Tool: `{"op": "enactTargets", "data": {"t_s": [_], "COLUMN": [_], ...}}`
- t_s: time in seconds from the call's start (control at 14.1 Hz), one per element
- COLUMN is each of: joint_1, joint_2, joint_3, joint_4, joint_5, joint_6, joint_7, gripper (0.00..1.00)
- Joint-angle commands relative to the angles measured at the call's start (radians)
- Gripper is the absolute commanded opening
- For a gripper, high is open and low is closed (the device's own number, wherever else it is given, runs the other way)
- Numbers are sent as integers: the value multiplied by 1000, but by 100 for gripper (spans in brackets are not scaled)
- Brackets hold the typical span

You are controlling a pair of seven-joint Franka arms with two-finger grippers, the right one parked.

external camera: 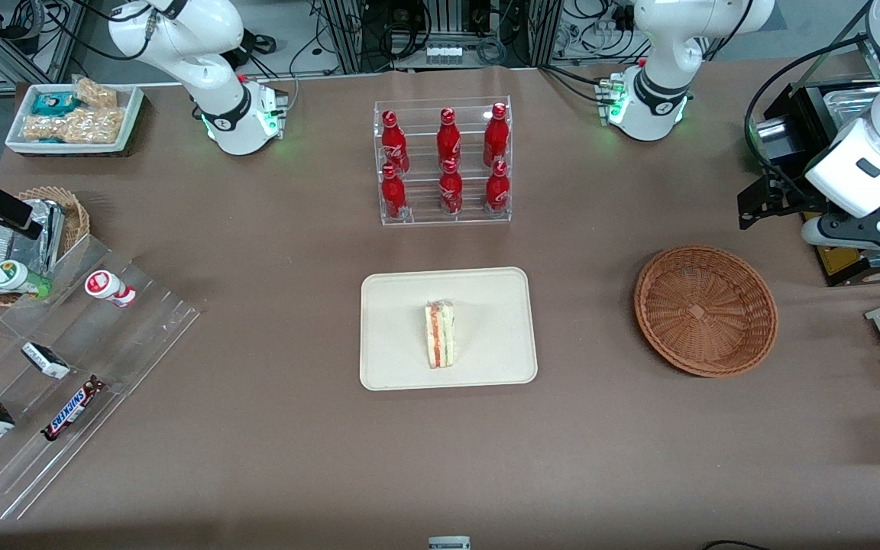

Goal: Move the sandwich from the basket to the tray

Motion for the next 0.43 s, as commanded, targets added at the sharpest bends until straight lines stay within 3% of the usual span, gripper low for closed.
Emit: {"op": "enactTargets", "data": {"t_s": [0.0, 0.35], "joint_1": [-10, -13], "joint_2": [0, 0], "joint_3": [8, 6], "joint_4": [15, 13], "joint_5": [2, 2], "joint_6": [-16, -17], "joint_7": [9, 13], "gripper": [100, 100]}}
